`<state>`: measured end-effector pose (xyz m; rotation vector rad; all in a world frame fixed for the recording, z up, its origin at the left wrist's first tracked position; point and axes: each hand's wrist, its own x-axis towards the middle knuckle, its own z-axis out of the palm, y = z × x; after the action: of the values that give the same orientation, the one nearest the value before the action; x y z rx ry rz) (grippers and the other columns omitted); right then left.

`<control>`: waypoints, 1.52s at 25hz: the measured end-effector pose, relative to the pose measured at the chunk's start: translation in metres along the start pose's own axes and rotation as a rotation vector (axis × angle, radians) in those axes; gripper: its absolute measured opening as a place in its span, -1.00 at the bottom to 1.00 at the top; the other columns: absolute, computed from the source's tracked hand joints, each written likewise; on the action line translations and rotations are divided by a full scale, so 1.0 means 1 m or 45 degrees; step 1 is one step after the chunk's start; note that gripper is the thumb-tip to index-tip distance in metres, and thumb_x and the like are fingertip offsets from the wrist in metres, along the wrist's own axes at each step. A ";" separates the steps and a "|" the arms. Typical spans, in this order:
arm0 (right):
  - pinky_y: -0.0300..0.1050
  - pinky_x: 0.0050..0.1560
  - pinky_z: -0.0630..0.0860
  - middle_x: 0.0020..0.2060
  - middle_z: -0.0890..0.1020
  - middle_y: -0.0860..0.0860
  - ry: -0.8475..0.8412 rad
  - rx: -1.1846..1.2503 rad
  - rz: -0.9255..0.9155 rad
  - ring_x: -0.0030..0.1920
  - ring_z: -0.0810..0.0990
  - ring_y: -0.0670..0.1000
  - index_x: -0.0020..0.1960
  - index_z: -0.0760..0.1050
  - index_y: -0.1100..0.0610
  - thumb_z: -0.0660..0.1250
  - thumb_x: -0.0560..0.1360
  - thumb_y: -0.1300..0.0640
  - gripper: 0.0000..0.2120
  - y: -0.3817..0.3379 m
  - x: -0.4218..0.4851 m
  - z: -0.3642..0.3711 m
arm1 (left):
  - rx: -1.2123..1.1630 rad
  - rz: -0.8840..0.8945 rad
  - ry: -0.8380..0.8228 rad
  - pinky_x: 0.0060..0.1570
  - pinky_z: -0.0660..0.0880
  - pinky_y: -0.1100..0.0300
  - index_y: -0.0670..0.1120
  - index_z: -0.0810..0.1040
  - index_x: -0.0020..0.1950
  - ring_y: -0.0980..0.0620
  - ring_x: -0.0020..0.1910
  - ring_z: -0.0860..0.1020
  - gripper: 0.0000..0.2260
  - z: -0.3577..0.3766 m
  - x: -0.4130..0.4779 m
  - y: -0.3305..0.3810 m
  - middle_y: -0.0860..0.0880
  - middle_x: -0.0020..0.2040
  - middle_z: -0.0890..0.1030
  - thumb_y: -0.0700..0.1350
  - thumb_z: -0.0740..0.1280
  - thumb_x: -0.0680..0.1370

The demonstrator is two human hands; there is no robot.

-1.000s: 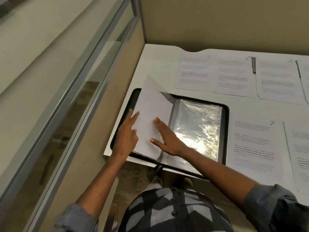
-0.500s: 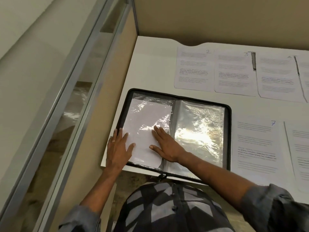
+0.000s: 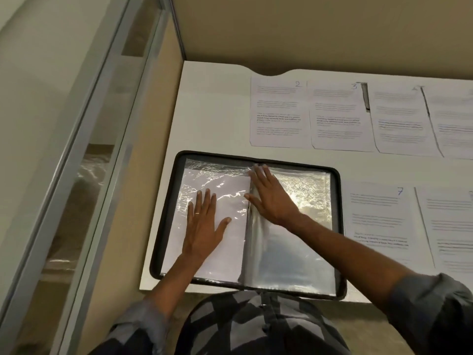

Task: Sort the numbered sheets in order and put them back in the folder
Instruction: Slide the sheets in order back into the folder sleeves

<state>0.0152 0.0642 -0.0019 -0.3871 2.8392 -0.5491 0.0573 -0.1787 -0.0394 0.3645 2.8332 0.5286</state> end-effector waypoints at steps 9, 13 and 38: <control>0.28 0.58 0.10 0.64 0.05 0.20 0.170 -0.128 0.327 0.64 -0.07 0.25 0.63 0.07 0.26 0.01 0.68 -0.22 -0.28 0.125 0.073 -0.083 | 0.072 0.253 0.049 0.60 -0.13 -0.22 -0.17 0.04 0.67 -0.11 0.66 -0.16 -0.28 -0.032 0.162 0.054 -0.13 0.68 -0.05 0.27 0.07 0.67; 0.27 0.60 0.07 0.65 0.00 0.16 0.121 -0.164 0.361 0.64 -0.12 0.22 0.65 0.01 0.23 -0.04 0.68 -0.24 -0.27 0.148 0.088 -0.075 | 0.094 0.260 0.034 0.60 -0.24 -0.15 -0.16 0.01 0.67 -0.11 0.66 -0.18 -0.28 -0.029 0.208 0.075 -0.13 0.68 -0.07 0.26 0.09 0.68; 0.23 0.60 -0.07 0.65 -0.05 0.18 0.162 0.053 0.337 0.64 -0.12 0.25 0.66 -0.03 0.21 0.14 0.71 -0.03 -0.35 0.185 0.118 -0.022 | -1.475 -0.680 0.024 0.24 0.59 0.03 -0.06 0.55 0.37 0.02 0.16 0.66 -0.32 -0.027 0.343 0.114 -0.01 0.20 0.66 0.20 0.63 0.35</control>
<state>-0.1413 0.2024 -0.0742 0.0343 2.9279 -0.5957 -0.2508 0.0130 -0.0343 -0.5781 1.9931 1.7920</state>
